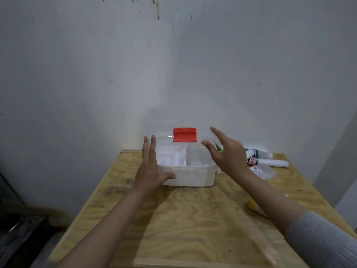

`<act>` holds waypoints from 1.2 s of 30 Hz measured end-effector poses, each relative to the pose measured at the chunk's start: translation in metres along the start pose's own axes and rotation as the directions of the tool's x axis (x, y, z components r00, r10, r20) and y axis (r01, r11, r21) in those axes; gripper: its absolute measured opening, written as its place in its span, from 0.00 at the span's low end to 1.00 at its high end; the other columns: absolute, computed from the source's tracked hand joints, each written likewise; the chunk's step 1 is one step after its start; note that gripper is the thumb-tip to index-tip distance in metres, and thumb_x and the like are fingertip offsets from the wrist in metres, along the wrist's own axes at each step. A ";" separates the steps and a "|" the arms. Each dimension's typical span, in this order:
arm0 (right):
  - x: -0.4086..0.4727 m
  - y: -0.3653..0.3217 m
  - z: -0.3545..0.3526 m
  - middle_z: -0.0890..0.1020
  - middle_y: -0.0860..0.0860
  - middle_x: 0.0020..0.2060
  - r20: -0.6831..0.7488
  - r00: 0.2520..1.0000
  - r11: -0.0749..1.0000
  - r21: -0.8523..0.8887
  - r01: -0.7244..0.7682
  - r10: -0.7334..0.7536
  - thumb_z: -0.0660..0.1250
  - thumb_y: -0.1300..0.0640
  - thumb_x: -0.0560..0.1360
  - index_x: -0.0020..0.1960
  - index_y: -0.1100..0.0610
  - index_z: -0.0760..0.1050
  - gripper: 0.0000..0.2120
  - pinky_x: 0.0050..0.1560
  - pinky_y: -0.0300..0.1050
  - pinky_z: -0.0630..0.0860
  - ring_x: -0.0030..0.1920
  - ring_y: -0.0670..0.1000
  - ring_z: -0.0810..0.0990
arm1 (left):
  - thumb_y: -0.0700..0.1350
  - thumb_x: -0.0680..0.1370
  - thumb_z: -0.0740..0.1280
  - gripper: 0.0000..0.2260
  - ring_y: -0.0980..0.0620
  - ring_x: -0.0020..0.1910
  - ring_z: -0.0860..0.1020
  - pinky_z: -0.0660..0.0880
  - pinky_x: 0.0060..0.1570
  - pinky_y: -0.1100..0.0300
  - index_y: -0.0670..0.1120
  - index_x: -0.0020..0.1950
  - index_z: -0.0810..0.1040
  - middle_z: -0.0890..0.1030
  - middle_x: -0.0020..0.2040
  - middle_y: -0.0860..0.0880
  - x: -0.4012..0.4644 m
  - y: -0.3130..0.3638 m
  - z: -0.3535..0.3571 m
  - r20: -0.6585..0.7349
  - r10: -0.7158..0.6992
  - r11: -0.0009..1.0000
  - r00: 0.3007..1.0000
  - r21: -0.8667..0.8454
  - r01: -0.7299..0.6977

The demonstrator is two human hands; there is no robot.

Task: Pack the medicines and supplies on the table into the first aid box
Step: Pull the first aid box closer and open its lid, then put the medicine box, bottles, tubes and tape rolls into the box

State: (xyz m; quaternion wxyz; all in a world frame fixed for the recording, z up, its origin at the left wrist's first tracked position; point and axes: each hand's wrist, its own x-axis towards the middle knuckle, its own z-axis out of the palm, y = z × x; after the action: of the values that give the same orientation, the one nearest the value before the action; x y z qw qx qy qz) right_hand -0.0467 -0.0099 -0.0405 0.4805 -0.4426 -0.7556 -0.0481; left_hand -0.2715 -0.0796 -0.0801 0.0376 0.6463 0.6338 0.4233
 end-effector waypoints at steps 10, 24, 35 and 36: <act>0.031 -0.006 0.008 0.69 0.53 0.71 0.094 0.995 0.985 0.164 -0.051 0.035 0.60 0.45 0.78 0.75 0.54 0.56 0.30 0.66 0.55 0.72 0.70 0.54 0.69 | 0.50 0.62 0.79 0.54 0.48 0.76 0.54 0.70 0.62 0.51 0.58 0.75 0.44 0.47 0.78 0.53 0.003 -0.005 -0.003 0.060 0.028 0.999 0.998 0.018 -0.029; 0.071 0.021 0.023 0.56 0.56 0.76 0.402 0.891 0.962 0.072 -0.262 0.212 0.59 0.44 0.78 0.76 0.61 0.47 0.36 0.73 0.53 0.61 0.75 0.55 0.59 | 0.61 0.75 0.61 0.37 0.54 0.76 0.50 0.54 0.70 0.58 0.46 0.77 0.50 0.50 0.78 0.52 -0.003 -0.017 0.012 0.050 -0.083 0.995 0.995 -0.056 0.086; 0.042 0.066 -0.025 0.81 0.56 0.57 0.454 0.853 0.961 -0.030 -0.273 0.257 0.63 0.59 0.77 0.60 0.59 0.76 0.13 0.51 0.40 0.71 0.53 0.53 0.79 | 0.53 0.74 0.68 0.32 0.50 0.71 0.64 0.68 0.67 0.49 0.50 0.75 0.59 0.65 0.73 0.49 -0.003 -0.016 0.021 -0.083 -0.149 0.968 0.985 -0.217 0.128; 0.032 0.071 -0.029 0.80 0.55 0.57 0.492 0.827 0.959 -0.066 -0.276 0.272 0.64 0.60 0.76 0.61 0.58 0.76 0.14 0.51 0.41 0.72 0.54 0.54 0.79 | 0.54 0.74 0.67 0.31 0.49 0.70 0.65 0.68 0.67 0.47 0.50 0.74 0.59 0.65 0.73 0.49 -0.004 -0.016 0.023 -0.095 -0.161 0.963 0.982 -0.234 0.135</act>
State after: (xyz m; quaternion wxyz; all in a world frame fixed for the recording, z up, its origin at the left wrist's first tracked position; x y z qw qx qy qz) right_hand 0.0188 0.0385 -0.0254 0.2738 -0.5416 -0.7825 0.1396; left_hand -0.2694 -0.0685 -0.1060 0.1067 0.5638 0.6290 0.5245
